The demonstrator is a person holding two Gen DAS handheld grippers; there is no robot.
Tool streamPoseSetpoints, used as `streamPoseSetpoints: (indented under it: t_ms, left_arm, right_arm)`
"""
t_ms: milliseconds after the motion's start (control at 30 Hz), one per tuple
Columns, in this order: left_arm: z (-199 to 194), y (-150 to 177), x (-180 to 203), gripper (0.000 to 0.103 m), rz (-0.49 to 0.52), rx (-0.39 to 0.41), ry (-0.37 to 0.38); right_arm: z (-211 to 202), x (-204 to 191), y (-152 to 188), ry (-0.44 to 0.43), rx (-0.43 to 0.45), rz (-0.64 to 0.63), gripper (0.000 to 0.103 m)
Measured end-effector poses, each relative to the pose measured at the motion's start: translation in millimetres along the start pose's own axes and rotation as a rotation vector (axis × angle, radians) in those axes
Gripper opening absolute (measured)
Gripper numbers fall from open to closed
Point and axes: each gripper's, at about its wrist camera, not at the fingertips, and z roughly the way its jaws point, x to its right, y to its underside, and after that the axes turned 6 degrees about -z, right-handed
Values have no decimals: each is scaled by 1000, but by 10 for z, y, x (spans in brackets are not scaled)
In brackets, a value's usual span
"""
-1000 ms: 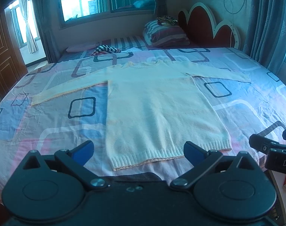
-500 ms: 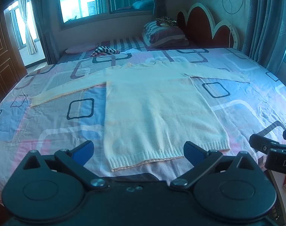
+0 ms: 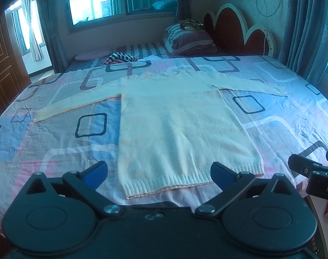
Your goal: Fold small clothes
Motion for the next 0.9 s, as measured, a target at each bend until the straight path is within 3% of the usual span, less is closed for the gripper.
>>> streamPoseSetpoints:
  t_ms: [900]
  left_arm:
    - [557, -282, -83, 101, -68, -50, -35]
  right_arm:
    - [495, 221, -171, 37, -44, 17, 103]
